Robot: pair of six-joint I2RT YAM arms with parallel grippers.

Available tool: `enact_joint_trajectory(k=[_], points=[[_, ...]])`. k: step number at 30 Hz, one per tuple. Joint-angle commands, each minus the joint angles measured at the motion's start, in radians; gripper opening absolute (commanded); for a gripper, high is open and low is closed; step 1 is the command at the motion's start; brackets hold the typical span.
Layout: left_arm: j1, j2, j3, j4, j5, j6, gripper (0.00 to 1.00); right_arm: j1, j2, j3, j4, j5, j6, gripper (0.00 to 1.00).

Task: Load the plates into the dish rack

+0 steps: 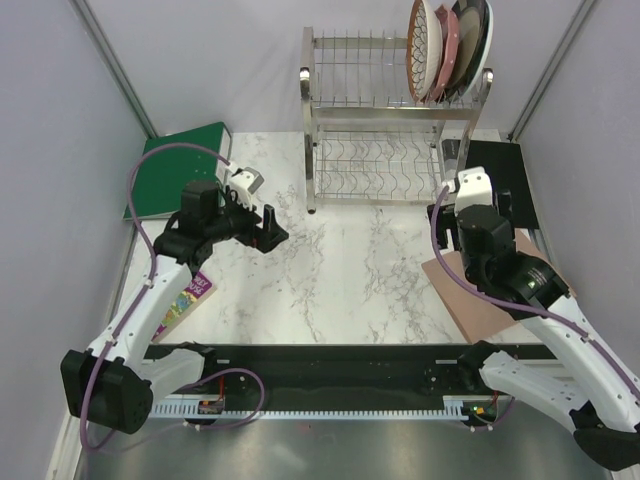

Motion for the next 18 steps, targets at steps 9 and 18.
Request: enact_joint_trajectory(k=[9,18], points=[[-0.006,0.008,0.048,0.027,-0.014,0.004,1.00,-0.015,-0.038,0.007,-0.003,-0.001,0.016,0.98],[-0.004,-0.018,0.047,0.029,-0.021,0.027,1.00,-0.015,0.057,0.084,0.028,0.025,0.008,0.98]])
